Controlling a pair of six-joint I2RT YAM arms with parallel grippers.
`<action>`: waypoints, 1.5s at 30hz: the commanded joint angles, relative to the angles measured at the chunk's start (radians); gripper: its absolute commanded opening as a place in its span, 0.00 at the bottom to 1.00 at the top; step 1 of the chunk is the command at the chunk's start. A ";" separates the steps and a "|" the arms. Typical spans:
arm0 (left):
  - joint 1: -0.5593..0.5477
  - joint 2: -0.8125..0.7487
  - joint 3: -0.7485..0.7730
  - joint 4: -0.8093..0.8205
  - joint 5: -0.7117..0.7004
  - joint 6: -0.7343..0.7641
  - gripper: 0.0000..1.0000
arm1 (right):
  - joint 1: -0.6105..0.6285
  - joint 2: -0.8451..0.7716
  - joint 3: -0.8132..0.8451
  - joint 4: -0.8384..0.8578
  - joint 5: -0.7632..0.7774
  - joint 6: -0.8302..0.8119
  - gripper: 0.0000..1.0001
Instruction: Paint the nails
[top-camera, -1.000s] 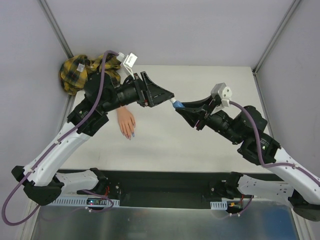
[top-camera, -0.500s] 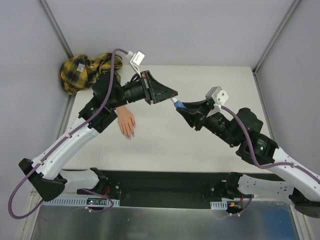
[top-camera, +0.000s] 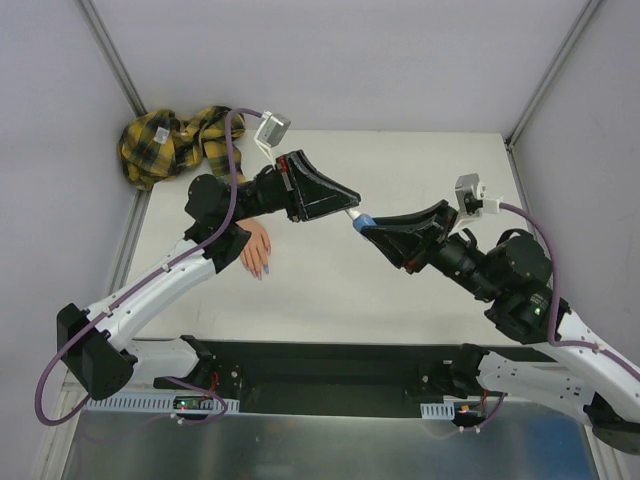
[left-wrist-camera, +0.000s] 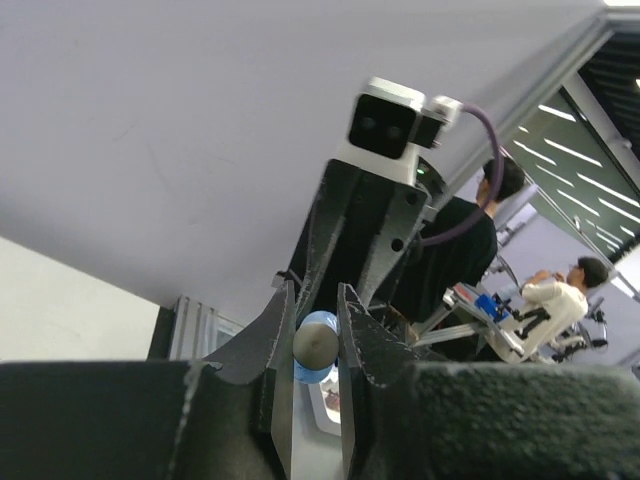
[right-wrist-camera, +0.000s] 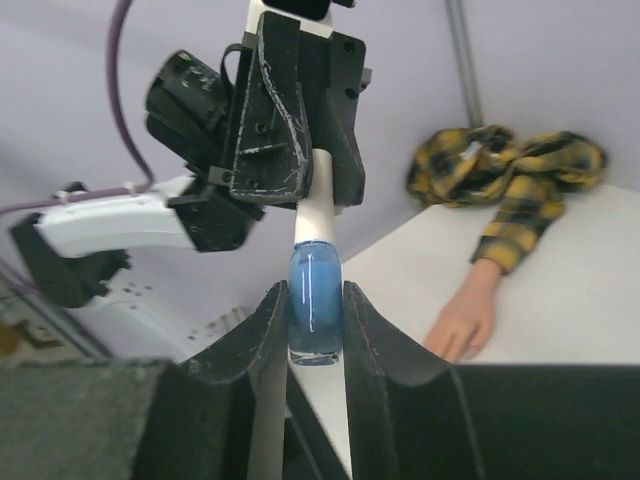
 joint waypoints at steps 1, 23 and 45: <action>-0.007 -0.029 -0.030 0.259 0.161 -0.070 0.00 | -0.051 -0.041 -0.030 0.177 -0.106 0.258 0.01; -0.019 -0.186 0.103 -0.704 -0.236 0.571 0.00 | -0.056 -0.105 0.100 -0.346 0.307 -0.040 0.75; -0.502 0.276 -0.196 -0.272 -1.041 1.151 0.00 | -0.056 -0.400 0.013 -0.642 0.628 -0.102 0.77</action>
